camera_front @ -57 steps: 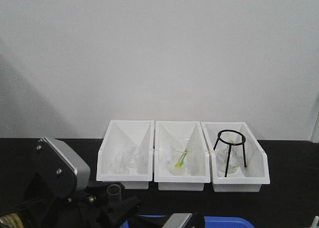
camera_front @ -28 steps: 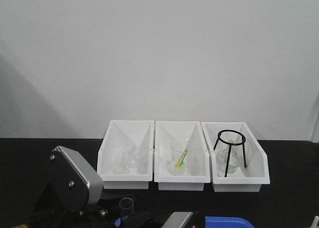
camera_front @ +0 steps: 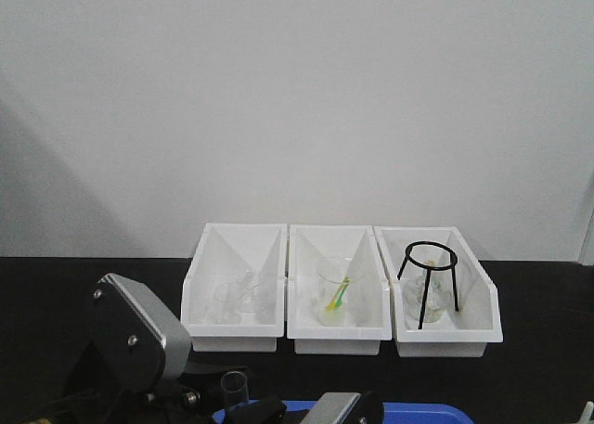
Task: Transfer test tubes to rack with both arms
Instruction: 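Grasp the tube with the right gripper and open the left gripper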
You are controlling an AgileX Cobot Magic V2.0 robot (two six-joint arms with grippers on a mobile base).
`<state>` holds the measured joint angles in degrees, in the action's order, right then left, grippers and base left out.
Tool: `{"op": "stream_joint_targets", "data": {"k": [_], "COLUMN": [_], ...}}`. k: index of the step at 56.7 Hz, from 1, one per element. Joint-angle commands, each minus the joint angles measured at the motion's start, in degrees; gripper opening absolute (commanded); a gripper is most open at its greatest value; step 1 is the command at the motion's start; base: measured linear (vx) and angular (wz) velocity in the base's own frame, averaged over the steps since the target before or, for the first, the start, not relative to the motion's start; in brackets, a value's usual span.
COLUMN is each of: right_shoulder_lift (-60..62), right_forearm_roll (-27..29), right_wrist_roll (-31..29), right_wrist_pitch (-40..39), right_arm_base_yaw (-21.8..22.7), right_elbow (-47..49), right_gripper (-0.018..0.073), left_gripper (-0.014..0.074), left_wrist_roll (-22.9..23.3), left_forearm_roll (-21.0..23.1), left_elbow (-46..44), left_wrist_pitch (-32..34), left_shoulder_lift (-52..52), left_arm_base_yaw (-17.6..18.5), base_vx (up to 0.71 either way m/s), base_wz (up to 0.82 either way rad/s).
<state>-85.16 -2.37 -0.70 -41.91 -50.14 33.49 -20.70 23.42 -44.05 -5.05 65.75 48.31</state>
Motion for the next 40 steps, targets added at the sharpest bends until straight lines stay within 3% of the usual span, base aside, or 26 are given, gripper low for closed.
{"op": "stream_joint_targets", "data": {"k": [1,5,26,33,40], "right_shoulder_lift": [1.7,1.7,1.7,1.7,1.7], "right_forearm_roll": [0.6,0.6,0.6,0.6,0.8], "right_wrist_roll": [0.0,0.0,0.0,0.0,0.1], "right_wrist_pitch": [-5.2,-5.2,-5.1,-4.3,-2.8], "right_arm_base_yaw": [0.2,0.2,0.2,0.2,0.2], "right_elbow": [1.7,1.7,1.7,1.7,1.7], "right_gripper": [0.0035,-0.0014,-0.0011,-0.0011,-0.0011], "left_gripper": [-0.0022,-0.0022,0.0022,0.0113,0.0265], "left_wrist_roll": [0.5,0.5,0.4,0.2,0.2], "left_forearm_roll": [0.6,0.9,1.7,1.6,1.6], "left_elbow": [-2.0,-2.0,-2.0,-2.0,-2.0], "left_wrist_pitch": [4.0,4.0,4.2,4.3,4.4], "left_shoulder_lift": [-1.0,-1.0,-1.0,-1.0,-1.0], "left_arm_base_yaw": [0.3,0.3,0.3,0.3,0.3], "base_vx": [0.00,0.00,0.00,0.00,0.00], "base_wz": [0.00,0.00,0.00,0.00,0.00]}}
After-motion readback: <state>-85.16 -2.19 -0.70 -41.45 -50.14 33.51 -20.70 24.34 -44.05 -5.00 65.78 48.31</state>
